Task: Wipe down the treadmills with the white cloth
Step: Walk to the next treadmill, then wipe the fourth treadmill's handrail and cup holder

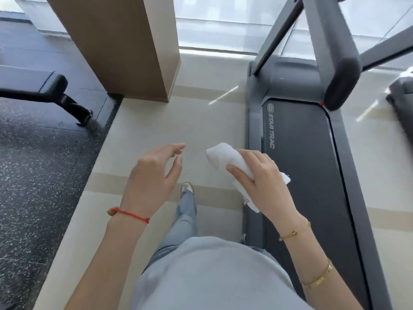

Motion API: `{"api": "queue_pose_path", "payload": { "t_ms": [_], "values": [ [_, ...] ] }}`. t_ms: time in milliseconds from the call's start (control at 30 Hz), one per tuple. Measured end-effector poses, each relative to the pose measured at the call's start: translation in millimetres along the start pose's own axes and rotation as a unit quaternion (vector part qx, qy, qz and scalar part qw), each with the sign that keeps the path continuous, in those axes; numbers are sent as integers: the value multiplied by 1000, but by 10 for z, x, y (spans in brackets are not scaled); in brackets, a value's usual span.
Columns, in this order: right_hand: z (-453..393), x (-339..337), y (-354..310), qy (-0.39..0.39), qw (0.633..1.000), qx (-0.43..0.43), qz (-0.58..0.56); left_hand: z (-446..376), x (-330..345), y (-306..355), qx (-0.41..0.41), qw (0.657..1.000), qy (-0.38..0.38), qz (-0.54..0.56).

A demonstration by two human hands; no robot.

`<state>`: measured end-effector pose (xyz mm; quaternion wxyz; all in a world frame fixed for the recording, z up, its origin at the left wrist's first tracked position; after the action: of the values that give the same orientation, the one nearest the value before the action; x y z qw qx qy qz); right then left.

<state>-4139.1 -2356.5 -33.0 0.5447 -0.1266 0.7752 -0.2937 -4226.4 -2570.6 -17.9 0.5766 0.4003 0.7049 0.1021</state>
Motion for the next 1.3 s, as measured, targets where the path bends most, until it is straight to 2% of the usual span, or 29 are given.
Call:
{"api": "queue_pose_path", "payload": {
  "t_ms": [233, 400, 700, 900, 1067, 1300],
  "values": [
    [-1067, 53, 109, 96, 994, 32, 41, -1498, 422, -57, 90, 994, -33, 47],
    [-1776, -38, 233, 190, 975, 73, 93, -2537, 773, 50, 163, 981, -67, 84],
    [-2444, -512, 597, 318, 910, 151, 218, -3686, 1579, 811, 322, 921, -159, 153],
    [-2605, -905, 1052, 358, 856, 203, 312, -4077, 2108, 1374, 374, 883, -202, 198],
    [-2722, -1101, 1362, 339, 815, 249, 398, -4236, 2455, 1776, 412, 859, -223, 207],
    [-2903, -1269, 1699, 321, 786, 287, 444, -4490, 2881, 2171, 469, 833, -223, 191]
  ]
}}
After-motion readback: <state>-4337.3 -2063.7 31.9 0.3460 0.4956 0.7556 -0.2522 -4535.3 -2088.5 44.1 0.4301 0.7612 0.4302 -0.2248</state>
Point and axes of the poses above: each hand's wrist, its own z-axis away from the middle knuckle, its own x-axis out of the palm, y = z × x, the point moved 3 cm from there along -z, towards the middle knuckle, and after that the axes turned 10 degrees about y, right-handed, at the moved point
